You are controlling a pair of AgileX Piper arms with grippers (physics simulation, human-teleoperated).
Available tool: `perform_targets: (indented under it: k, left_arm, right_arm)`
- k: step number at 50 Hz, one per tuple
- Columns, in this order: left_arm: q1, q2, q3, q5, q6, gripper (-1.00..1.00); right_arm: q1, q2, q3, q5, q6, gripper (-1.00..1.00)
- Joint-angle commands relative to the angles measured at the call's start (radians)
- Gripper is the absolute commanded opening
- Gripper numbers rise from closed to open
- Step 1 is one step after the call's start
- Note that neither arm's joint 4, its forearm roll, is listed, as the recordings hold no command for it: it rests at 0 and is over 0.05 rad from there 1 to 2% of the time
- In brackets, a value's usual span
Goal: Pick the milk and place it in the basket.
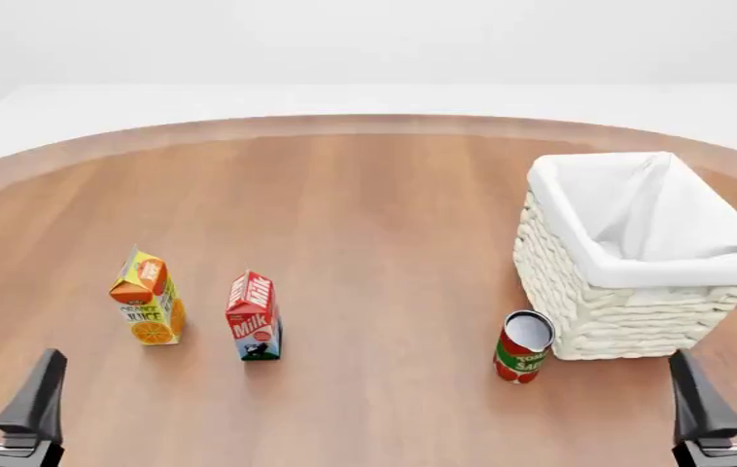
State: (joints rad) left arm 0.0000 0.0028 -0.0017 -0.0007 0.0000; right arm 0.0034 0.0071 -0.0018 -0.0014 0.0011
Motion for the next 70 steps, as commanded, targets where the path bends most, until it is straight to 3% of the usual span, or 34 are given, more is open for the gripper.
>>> perform_targets:
  k: [1, 13, 32, 49, 70]
  left_arm:
    - [0.0, 0.004, -0.003, -0.001, 0.0, 1.0]
    - [0.0, 0.004, -0.003, -0.001, 0.0, 1.0]
    - [0.0, 0.004, -0.003, -0.001, 0.0, 1.0]
    - [0.0, 0.004, -0.003, -0.001, 0.0, 1.0]
    - [0.0, 0.004, -0.003, -0.001, 0.0, 1.0]
  right_arm:
    - [0.012, 0.033, -0.005, -0.012, 0.003, 1.0]
    - [0.053, 0.114, -0.027, -0.029, 0.004, 1.0]
    - [0.185, 0.245, -0.089, -0.048, 0.002, 1.0]
    - [0.327, 0.522, -0.218, -0.126, -0.031, 1.0]
    - [0.447, 0.771, -0.399, -0.139, 0.037, 1.0]
